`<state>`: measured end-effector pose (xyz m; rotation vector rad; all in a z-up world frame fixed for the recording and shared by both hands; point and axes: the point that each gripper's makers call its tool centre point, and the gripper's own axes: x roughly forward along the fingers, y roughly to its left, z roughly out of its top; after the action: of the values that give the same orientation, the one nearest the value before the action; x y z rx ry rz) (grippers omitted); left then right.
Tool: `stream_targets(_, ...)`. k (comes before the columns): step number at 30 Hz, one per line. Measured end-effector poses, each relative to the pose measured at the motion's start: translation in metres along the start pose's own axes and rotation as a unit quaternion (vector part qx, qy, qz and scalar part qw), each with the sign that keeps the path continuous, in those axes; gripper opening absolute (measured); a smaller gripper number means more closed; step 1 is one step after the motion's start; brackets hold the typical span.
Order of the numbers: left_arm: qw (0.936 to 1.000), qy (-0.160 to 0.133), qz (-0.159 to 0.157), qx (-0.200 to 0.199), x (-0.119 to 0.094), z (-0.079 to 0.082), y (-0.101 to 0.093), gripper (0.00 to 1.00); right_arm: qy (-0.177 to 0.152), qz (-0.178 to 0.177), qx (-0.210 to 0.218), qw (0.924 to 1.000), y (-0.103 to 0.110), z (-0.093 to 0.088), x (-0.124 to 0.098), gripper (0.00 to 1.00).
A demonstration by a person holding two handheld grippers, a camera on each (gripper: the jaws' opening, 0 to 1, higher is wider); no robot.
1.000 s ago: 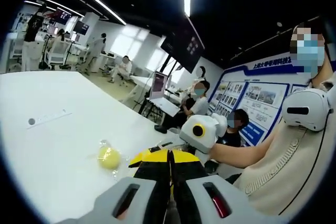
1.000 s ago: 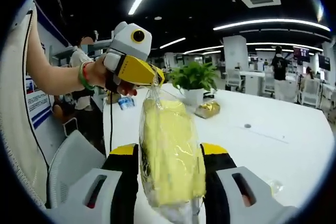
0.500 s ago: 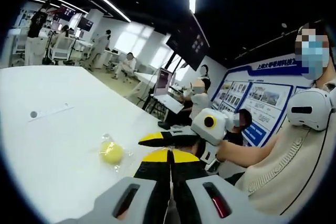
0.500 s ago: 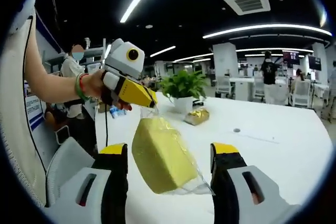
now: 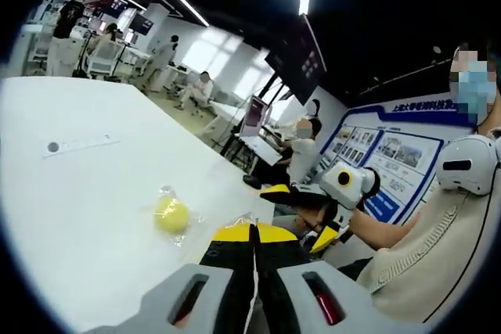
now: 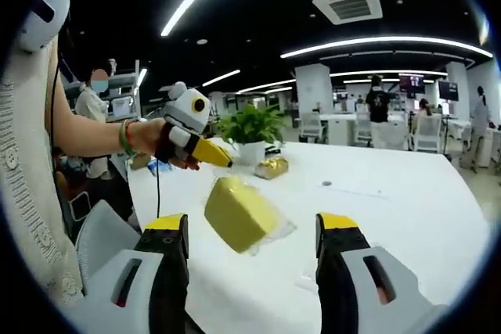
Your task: Compare the silicone blocks by pressing each to a similar depth, holding the contact briefly, and releasing to observe deformation and rebound differences across the visible hardness samples.
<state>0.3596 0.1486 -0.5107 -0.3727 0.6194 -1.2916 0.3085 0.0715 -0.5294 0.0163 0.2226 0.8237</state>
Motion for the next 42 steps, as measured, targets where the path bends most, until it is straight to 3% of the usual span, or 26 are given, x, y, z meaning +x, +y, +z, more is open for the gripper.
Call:
stream_targets(9, 0.9986, -0.001, 0.033, -0.040, 0.012, -0.012, 0.038, 0.00, 0.030, -0.058, 0.043, 0.9970, -0.013, -0.035, -0.035, 0.67)
stream_targets(16, 0.9951, -0.012, 0.043, -0.088, 0.028, -0.028, 0.070, 0.00, 0.042, -0.077, 0.070, 0.9937, -0.013, -0.050, -0.041, 0.67)
stream_targets(20, 0.9930, -0.002, 0.056, -0.104, 0.033, -0.039, 0.091, 0.00, 0.046, -0.087, 0.068, 0.9928, -0.018, -0.053, -0.043, 0.67)
stream_targets(22, 0.9889, -0.035, 0.054, -0.134, 0.031, -0.028, 0.100, 0.00, 0.050, -0.093, 0.074, 0.9917, -0.024, -0.054, -0.046, 0.67)
stream_targets(27, 0.9840, -0.050, 0.109, -0.132, 0.019, -0.019, 0.146, 0.00, 0.061, -0.106, 0.075, 0.9897, -0.036, -0.059, -0.051, 0.66)
stream_targets(31, 0.9742, -0.067, 0.124, -0.177, 0.014, -0.021, 0.176, 0.00, 0.068, -0.115, 0.082, 0.9876, -0.047, -0.066, -0.055, 0.66)
stream_targets(38, 0.9591, -0.059, 0.174, -0.215, 0.007, -0.045, 0.221, 0.00, 0.085, -0.115, 0.090, 0.9857, -0.055, -0.076, -0.053, 0.66)
stream_targets(42, 0.9551, -0.045, 0.192, -0.222, 0.007, -0.058, 0.233, 0.00, 0.092, -0.115, 0.094, 0.9847, -0.056, -0.082, -0.051, 0.65)
